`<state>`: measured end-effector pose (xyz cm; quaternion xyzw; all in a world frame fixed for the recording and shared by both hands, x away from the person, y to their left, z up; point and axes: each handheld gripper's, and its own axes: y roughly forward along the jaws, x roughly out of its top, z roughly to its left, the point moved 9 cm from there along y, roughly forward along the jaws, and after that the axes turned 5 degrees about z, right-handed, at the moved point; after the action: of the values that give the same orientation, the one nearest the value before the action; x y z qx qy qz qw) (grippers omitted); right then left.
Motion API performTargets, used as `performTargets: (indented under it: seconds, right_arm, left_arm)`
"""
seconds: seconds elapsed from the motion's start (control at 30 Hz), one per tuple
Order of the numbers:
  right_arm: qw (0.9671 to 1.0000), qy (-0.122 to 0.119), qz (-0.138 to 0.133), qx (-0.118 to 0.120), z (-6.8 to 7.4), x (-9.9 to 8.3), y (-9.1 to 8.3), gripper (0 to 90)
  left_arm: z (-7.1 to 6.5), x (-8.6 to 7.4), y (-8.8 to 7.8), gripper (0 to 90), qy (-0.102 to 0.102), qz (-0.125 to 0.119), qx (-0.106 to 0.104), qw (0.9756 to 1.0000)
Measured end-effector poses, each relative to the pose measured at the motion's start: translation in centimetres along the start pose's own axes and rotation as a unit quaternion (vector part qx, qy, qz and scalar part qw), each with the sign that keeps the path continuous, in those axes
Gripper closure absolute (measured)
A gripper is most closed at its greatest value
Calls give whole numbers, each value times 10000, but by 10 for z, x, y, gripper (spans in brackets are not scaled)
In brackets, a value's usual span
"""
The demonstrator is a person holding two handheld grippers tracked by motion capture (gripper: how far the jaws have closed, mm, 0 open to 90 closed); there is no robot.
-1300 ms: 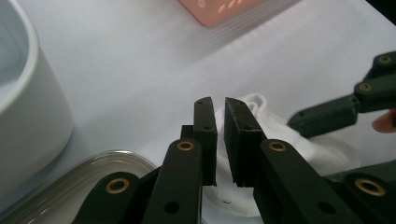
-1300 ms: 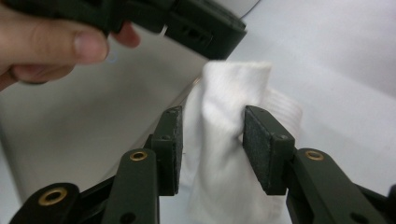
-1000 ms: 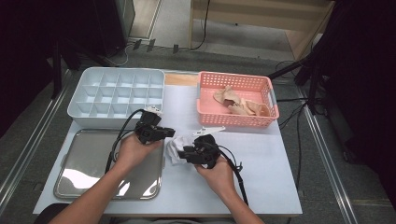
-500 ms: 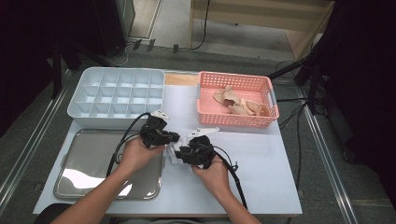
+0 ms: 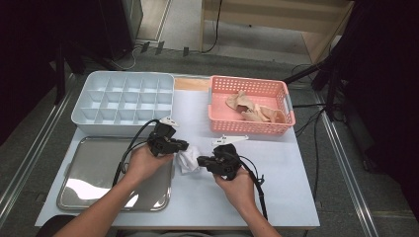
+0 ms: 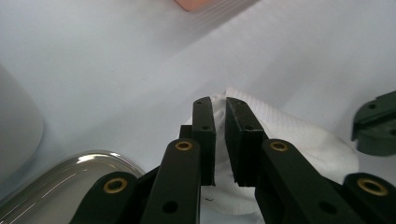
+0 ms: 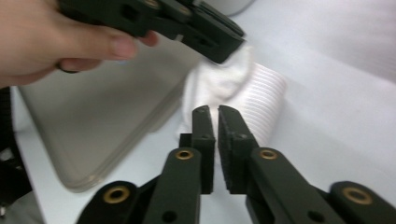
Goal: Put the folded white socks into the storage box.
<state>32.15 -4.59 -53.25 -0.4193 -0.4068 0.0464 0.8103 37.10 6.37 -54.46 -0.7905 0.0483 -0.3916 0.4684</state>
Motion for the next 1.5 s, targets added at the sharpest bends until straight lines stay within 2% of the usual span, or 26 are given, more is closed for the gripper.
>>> performTargets:
  seconds: [0.13, 0.23, 0.33, 0.47, 0.6, 0.67, 0.73, 0.8, 0.97, 1.1, 1.3, 1.4, 1.5]
  right_arm:
    - [9998, 77, 45, -163, -9, -1, 10, 898]
    - [9997, 164, 40, -178, -11, 0, 19, 898]
    - [9998, 148, 23, -144, -5, 3, 26, 887]
    - [9999, 12, 43, -116, 4, 5, 35, 875]
    - [9999, -70, 37, -119, 9, 4, 43, 860]
    - [9998, -152, 15, -161, 10, 2, 45, 861]
    - [9997, -173, -10, -182, 10, 0, 48, 863]
    - [9995, -224, -48, -211, 10, -1, 48, 862]
    - [9997, -158, -41, -158, 13, -1, 44, 826]
    - [9996, -195, -40, -198, 15, -6, 34, 825]
    - [9996, -72, -36, -267, 8, -18, 19, 826]
    - [9994, -48, 76, -321, 4, -27, 23, 826]
    - [9994, -33, 38, -349, 4, -29, 29, 827]
  left_arm:
    - [0, 0, 0, 831, -19, -24, -11, 10000]
    - [1, 0, -2, 830, -27, -18, -62, 10000]
    - [1, 3, -9, 826, -97, -156, -63, 9998]
    - [1, 8, -17, 813, -148, -323, -97, 9993]
    - [-2, 9, -19, 779, -117, -360, -130, 9992]
    - [-6, 9, -16, 752, -130, -353, -186, 9991]
    - [-7, 8, -11, 733, -73, -305, -156, 9994]
    - [-8, 6, -6, 727, -86, -224, -162, 9996]
    - [-4, 2, 2, 721, -60, -102, -104, 9999]
    - [-2, -1, 5, 723, -37, -36, -69, 10000]
    - [-1, -2, 5, 727, -44, -40, -36, 10000]
    - [-1, -2, 6, 728, -38, -32, -43, 10000]
    - [-1, -1, 5, 729, -16, -55, -34, 10000]
